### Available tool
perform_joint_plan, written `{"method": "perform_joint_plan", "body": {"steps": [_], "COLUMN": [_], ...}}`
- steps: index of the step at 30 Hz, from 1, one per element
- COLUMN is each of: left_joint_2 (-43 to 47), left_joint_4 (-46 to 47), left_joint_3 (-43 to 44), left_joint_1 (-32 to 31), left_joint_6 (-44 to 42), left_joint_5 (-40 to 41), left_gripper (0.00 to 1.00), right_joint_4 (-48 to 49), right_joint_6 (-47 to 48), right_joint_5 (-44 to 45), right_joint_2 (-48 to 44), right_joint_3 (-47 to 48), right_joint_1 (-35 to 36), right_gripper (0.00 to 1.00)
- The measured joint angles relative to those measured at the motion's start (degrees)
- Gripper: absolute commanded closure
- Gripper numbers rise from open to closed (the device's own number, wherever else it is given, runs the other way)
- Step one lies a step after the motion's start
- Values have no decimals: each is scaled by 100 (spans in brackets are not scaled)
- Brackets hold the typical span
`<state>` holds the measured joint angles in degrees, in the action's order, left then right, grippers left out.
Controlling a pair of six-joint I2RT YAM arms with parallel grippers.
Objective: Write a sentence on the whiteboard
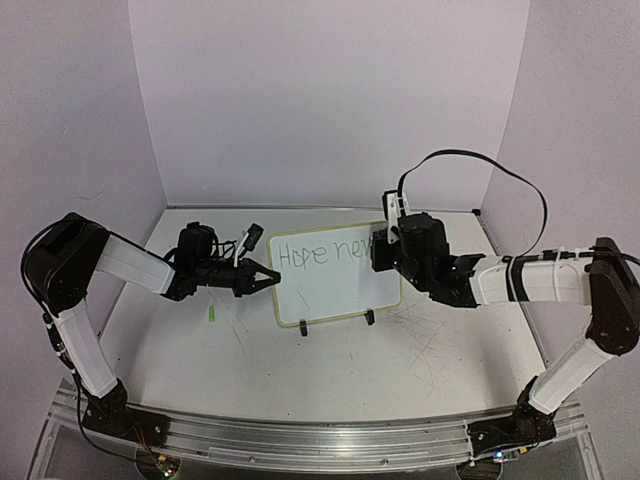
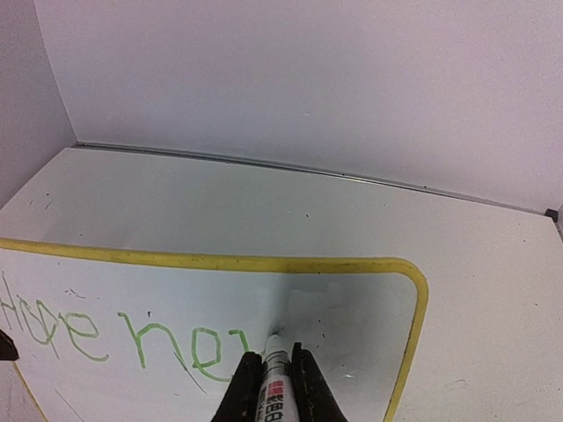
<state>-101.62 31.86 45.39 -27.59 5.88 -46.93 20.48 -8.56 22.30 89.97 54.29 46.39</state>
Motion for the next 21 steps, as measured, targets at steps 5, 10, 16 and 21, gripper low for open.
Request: {"method": "perform_joint_plan", "body": {"steps": [5, 10, 16, 21], "left_joint_2": [0, 0, 0, 0], "left_joint_4": [4, 4, 4, 4], "left_joint_3": [2, 4, 3, 3], "left_joint_1": [-2, -2, -2, -2], "left_joint_6": [-30, -38, -40, -40], "left_joint_5": [-8, -10, -8, -7], "left_gripper": [100, 100, 100, 100], "right_joint_4": [24, 93, 88, 87], "right_joint_6": [-12, -70, -193, -237], "right_joint_5": [-246, -410, -538, -559], "right_joint_2": [-517, -552, -316, -265], "right_joint_3": [-368, -381, -381, -381], "right_joint_1": [-41, -83, -177, -228], "right_gripper": [100, 100, 100, 100]}}
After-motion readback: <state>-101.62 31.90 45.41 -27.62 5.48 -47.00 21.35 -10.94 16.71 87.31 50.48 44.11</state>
